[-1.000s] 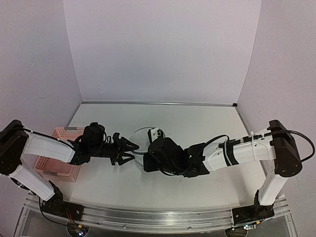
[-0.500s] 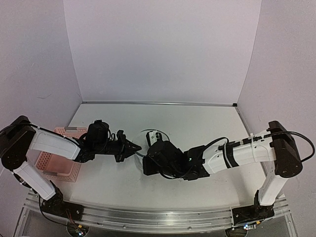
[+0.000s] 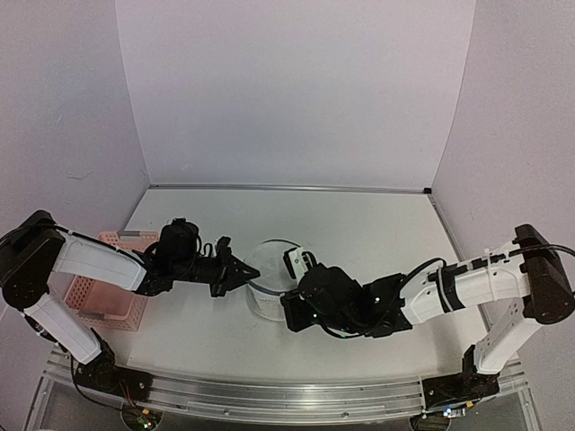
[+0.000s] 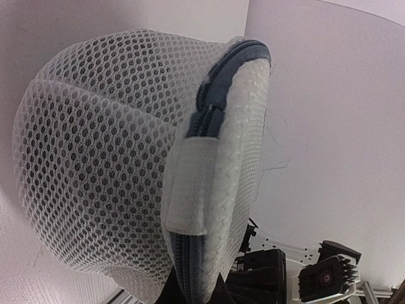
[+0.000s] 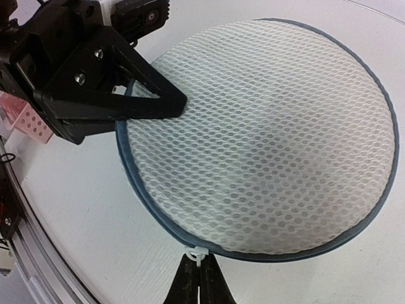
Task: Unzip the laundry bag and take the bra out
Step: Unzip the zipper of the laundry bag.
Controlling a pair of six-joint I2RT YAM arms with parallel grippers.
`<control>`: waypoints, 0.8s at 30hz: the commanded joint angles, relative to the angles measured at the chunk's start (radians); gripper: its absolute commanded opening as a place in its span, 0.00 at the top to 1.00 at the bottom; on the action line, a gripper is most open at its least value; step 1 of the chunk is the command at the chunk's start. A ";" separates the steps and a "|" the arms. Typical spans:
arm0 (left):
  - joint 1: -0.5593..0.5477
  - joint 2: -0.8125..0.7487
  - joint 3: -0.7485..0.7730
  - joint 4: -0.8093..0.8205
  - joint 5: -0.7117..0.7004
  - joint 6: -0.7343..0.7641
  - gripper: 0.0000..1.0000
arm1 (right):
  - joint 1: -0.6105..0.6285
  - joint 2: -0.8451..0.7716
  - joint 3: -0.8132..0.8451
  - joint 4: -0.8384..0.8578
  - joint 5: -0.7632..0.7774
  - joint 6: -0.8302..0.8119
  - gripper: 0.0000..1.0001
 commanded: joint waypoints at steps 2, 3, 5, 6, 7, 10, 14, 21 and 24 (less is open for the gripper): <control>0.000 -0.004 0.054 0.035 0.128 0.100 1.00 | -0.005 -0.090 -0.070 0.007 0.041 -0.126 1.00; 0.000 -0.001 0.058 0.034 0.149 0.110 1.00 | -0.010 -0.101 -0.082 0.005 0.040 -0.142 1.00; -0.001 0.000 0.067 0.030 0.186 0.138 1.00 | -0.033 -0.127 -0.107 0.001 0.033 -0.171 1.00; 0.000 -0.001 0.071 0.023 0.199 0.151 1.00 | -0.046 -0.139 -0.117 -0.003 0.029 -0.183 1.00; -0.001 0.000 0.079 0.010 0.211 0.166 1.00 | -0.062 -0.152 -0.124 -0.009 0.022 -0.195 1.00; -0.001 -0.001 0.103 -0.034 0.229 0.208 1.00 | -0.118 -0.188 -0.138 -0.026 0.002 -0.235 1.00; 0.000 0.004 0.127 -0.098 0.245 0.264 1.00 | -0.190 -0.222 -0.146 -0.030 -0.043 -0.281 1.00; 0.009 0.040 0.192 -0.218 0.232 0.356 1.00 | -0.259 -0.247 -0.154 -0.031 -0.094 -0.346 1.00; 0.036 0.055 0.218 -0.255 0.230 0.381 1.00 | -0.258 -0.270 -0.178 -0.030 -0.114 -0.337 1.00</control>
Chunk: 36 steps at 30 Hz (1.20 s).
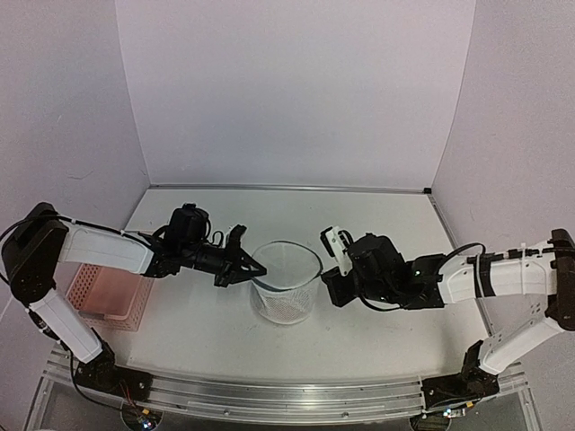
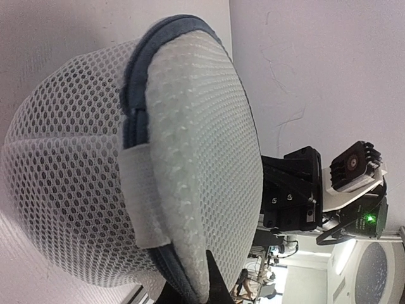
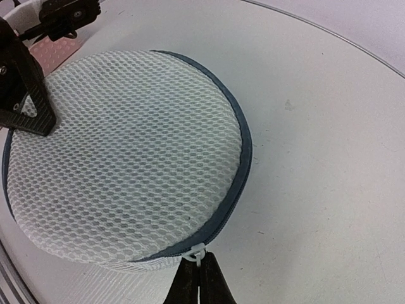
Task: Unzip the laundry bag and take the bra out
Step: Unzip the zipper of the laundry bag, then adjust the laundry bag at the center of the board.
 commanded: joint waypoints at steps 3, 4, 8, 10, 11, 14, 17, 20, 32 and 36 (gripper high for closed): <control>0.057 0.022 0.111 -0.140 0.052 0.133 1.00 | -0.009 -0.091 -0.055 0.010 -0.040 -0.012 1.00; 0.064 0.029 0.140 -0.188 0.042 0.163 1.00 | -0.008 -0.099 -0.062 0.011 -0.058 -0.005 1.00; 0.080 0.061 0.247 -0.291 0.026 0.235 1.00 | 0.032 -0.119 -0.081 0.017 -0.076 0.021 1.00; 0.088 0.080 0.284 -0.344 0.010 0.263 1.00 | 0.062 -0.119 -0.078 0.018 -0.065 0.041 1.00; 0.092 0.090 0.299 -0.361 0.007 0.279 1.00 | 0.078 -0.118 -0.074 0.023 -0.061 0.052 1.00; 0.102 0.118 0.350 -0.438 -0.021 0.323 1.00 | 0.125 -0.111 -0.058 0.033 -0.030 0.082 1.00; 0.112 0.147 0.390 -0.470 -0.034 0.343 0.95 | 0.156 -0.080 -0.023 0.032 0.010 0.131 1.00; 0.116 0.176 0.426 -0.485 -0.032 0.355 0.88 | 0.173 -0.030 0.025 0.027 0.036 0.195 1.00; 0.120 0.120 0.489 -0.661 -0.168 0.460 0.45 | 0.179 0.097 0.173 -0.068 0.120 0.360 1.00; 0.119 0.021 0.422 -0.668 -0.222 0.423 0.43 | 0.180 0.131 0.199 -0.069 0.125 0.395 1.00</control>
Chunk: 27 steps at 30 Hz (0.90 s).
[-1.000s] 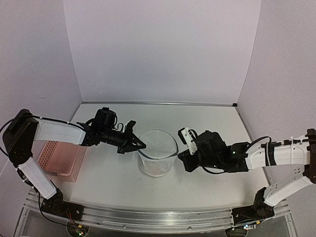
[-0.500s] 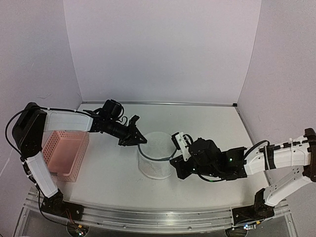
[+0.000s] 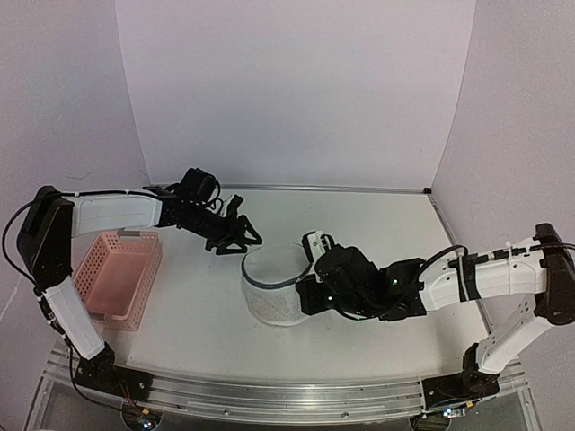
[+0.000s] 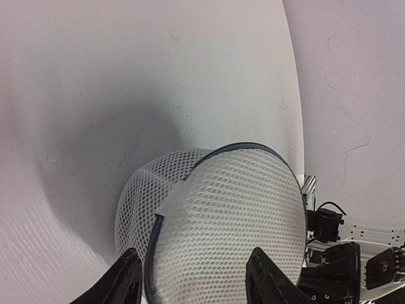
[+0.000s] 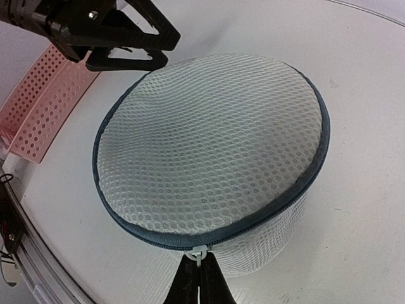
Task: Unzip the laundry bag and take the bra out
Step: Adjust the laundry bag at the center of the board, then hold the laundry bag at the center of the board.
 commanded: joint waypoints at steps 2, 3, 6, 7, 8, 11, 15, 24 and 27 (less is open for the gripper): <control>-0.001 -0.194 -0.083 -0.031 -0.108 -0.040 0.42 | 0.004 0.044 0.070 -0.003 0.037 0.068 1.00; -0.001 -0.222 -0.107 -0.030 -0.130 -0.059 0.42 | 0.005 0.051 0.076 -0.002 0.038 0.070 1.00; -0.003 -0.309 -0.185 -0.012 -0.159 -0.128 0.40 | 0.009 0.064 0.088 0.001 0.043 0.077 1.00; -0.004 -0.337 -0.211 0.002 -0.160 -0.154 0.40 | 0.009 0.067 0.090 0.001 0.048 0.080 1.00; -0.005 -0.362 -0.242 0.018 -0.158 -0.179 0.39 | 0.009 0.069 0.090 0.001 0.051 0.086 1.00; -0.014 -0.436 -0.323 0.105 -0.120 -0.258 0.37 | 0.010 0.071 0.089 0.001 0.059 0.100 1.00; -0.082 -0.456 -0.417 0.263 -0.070 -0.390 0.35 | 0.013 0.069 0.085 0.001 0.067 0.114 1.00; -0.226 -0.424 -0.555 0.575 -0.179 -0.677 0.31 | 0.025 0.059 0.072 0.001 0.075 0.124 1.00; -0.262 -0.400 -0.552 0.623 -0.217 -0.741 0.30 | 0.028 0.055 0.066 0.002 0.081 0.129 1.00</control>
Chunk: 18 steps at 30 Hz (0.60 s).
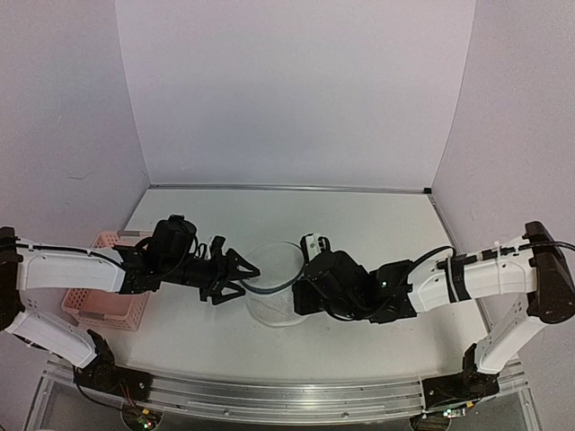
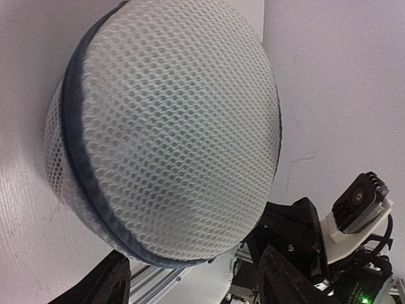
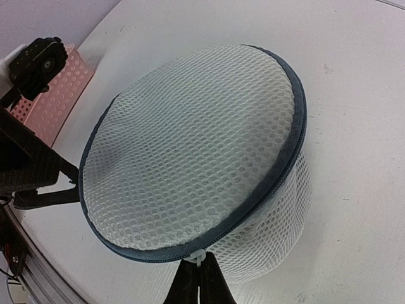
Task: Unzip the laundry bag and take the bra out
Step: Hold the laundry bag at the center of the board.
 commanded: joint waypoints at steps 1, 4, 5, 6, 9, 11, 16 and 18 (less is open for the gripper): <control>-0.050 0.028 0.013 0.204 -0.075 -0.160 0.29 | 0.010 -0.014 0.017 0.017 0.030 0.017 1.00; -0.087 0.068 0.012 0.274 -0.081 -0.228 0.28 | 0.013 -0.023 0.010 0.020 0.038 0.018 1.00; -0.105 0.082 0.011 0.296 -0.082 -0.251 0.28 | 0.011 -0.026 0.007 0.022 0.040 0.017 1.00; -0.115 0.095 0.012 0.316 -0.082 -0.267 0.28 | 0.011 -0.029 0.004 0.024 0.042 0.018 1.00; -0.140 0.120 0.019 0.341 -0.089 -0.300 0.28 | 0.012 -0.035 -0.003 0.026 0.049 0.017 1.00; -0.149 0.128 0.022 0.344 -0.094 -0.313 0.28 | 0.011 -0.039 -0.007 0.028 0.053 0.018 1.00; -0.158 0.149 0.008 0.354 -0.126 -0.353 0.27 | 0.015 -0.045 -0.015 0.041 0.051 0.021 1.00; -0.158 0.157 -0.003 0.373 -0.151 -0.365 0.29 | 0.019 -0.047 -0.020 0.047 0.054 0.022 1.00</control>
